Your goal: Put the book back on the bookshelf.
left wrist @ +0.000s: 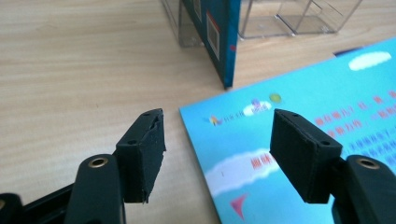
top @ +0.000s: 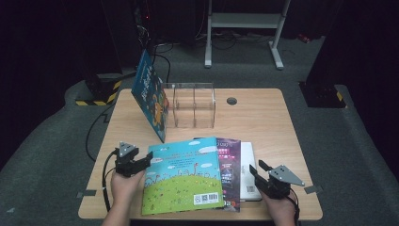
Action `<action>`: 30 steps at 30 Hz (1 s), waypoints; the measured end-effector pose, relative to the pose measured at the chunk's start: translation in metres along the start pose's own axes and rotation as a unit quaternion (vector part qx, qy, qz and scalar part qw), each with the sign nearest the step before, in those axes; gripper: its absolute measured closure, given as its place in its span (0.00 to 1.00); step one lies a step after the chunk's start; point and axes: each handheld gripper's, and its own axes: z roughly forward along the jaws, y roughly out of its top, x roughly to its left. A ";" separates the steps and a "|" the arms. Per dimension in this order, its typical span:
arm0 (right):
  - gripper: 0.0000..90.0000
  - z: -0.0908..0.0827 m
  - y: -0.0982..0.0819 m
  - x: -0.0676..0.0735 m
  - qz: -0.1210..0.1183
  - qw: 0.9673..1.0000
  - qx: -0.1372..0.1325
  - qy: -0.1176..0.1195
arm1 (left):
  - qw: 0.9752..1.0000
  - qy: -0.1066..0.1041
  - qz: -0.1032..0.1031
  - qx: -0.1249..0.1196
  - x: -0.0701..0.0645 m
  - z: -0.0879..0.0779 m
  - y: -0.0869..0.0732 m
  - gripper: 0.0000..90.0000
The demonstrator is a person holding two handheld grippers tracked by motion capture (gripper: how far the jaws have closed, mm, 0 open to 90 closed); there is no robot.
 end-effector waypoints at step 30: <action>0.59 0.000 0.008 0.022 -0.016 0.999 0.008 0.026 | 0.993 -0.103 -0.024 0.049 -0.018 -0.022 -0.061 0.30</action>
